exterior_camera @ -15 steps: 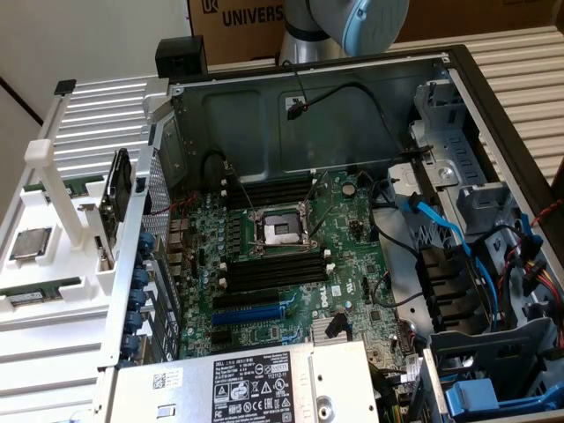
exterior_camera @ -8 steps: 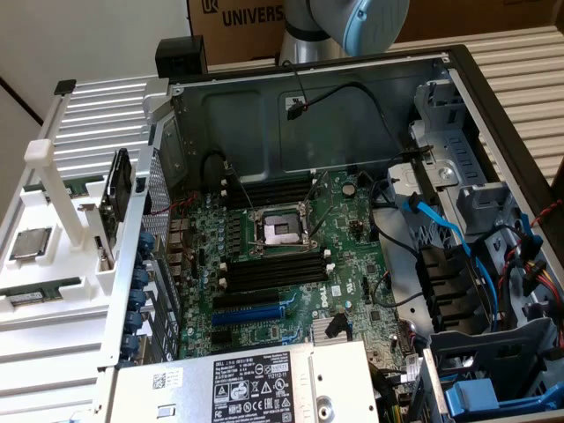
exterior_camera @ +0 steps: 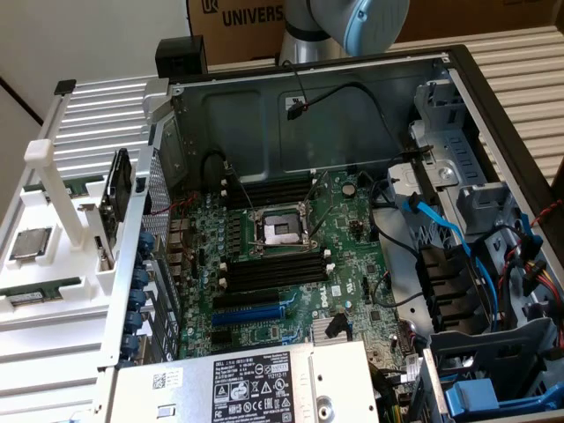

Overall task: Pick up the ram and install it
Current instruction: 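Pick up the ram and move it above insertion slot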

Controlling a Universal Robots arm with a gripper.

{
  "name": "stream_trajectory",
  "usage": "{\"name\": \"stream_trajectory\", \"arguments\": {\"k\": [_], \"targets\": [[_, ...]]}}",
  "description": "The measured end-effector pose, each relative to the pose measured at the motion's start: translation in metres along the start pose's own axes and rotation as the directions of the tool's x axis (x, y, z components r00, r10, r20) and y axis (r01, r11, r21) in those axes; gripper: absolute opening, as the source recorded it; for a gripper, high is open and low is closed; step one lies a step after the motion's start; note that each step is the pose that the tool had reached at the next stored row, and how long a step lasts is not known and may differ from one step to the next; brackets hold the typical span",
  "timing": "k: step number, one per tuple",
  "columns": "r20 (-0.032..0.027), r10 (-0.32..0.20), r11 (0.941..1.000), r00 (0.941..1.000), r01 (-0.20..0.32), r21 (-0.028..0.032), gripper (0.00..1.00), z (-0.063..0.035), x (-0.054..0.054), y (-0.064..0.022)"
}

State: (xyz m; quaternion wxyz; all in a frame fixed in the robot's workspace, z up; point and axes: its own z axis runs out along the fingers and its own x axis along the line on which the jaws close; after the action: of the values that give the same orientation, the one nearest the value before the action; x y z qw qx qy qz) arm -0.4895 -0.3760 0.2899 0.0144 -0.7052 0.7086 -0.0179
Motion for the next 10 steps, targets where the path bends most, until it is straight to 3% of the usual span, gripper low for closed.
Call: {"name": "stream_trajectory", "arguments": {"k": [10], "targets": [[0.0008, -0.016, 0.9999, 0.9999, 0.016, 0.0001, 0.11, 0.0229, 0.002, -0.0157]]}}
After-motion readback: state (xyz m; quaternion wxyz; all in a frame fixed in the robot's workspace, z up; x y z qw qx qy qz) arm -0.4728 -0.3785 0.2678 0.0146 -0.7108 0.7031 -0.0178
